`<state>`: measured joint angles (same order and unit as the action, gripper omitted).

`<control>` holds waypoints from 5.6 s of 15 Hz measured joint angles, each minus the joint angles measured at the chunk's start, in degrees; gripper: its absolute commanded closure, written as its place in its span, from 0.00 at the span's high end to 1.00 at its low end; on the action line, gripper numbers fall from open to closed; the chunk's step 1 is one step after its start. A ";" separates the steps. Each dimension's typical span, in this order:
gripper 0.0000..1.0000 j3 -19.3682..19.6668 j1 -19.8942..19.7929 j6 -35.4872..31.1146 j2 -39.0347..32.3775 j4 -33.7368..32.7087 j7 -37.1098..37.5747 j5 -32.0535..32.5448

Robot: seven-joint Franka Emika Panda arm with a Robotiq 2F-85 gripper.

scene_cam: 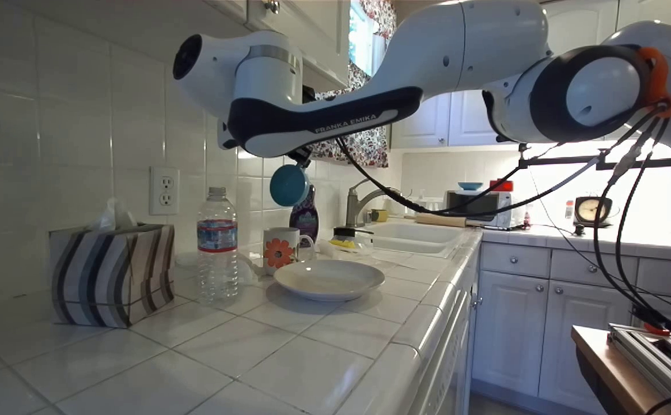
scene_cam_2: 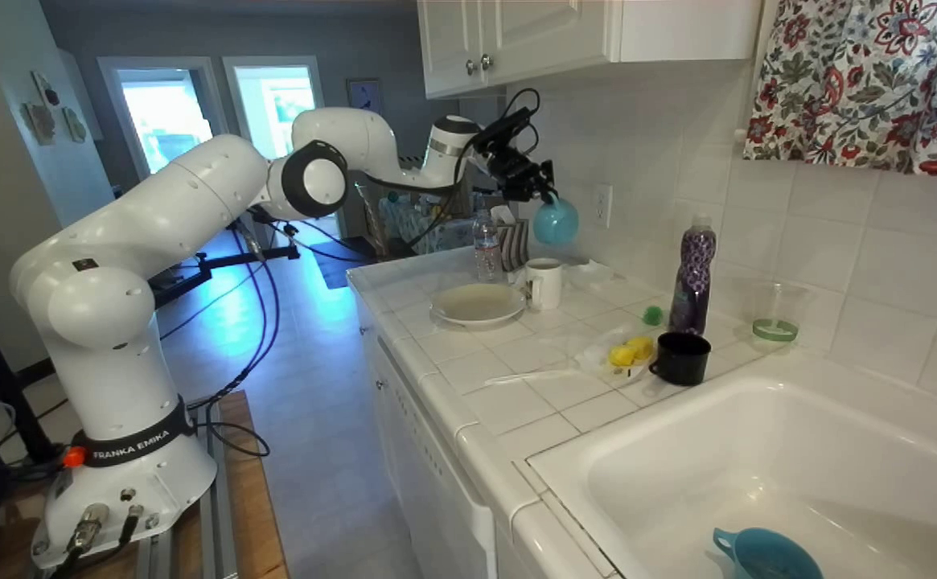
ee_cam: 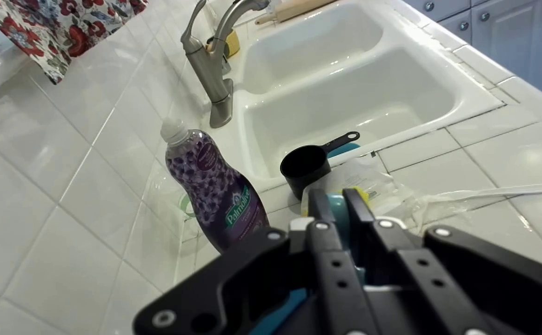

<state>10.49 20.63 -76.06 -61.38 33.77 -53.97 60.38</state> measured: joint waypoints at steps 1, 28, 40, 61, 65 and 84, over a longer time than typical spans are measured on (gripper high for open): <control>0.03 -0.31 -0.05 0.00 -0.01 -0.31 0.36 -0.02; 0.03 -13.73 -15.10 -9.69 0.63 -4.17 32.34 -16.57; 0.03 -20.43 -20.59 -12.07 0.27 -3.90 39.18 -19.75; 0.03 -30.83 -29.80 -21.00 -3.21 -3.82 50.01 -24.34; 0.03 -32.92 -31.89 -26.13 -4.55 -3.81 53.50 -25.18; 0.03 -42.64 -38.85 -42.33 -7.21 5.57 62.07 -25.59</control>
<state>-32.15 -18.21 -118.39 -68.60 39.34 8.09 34.79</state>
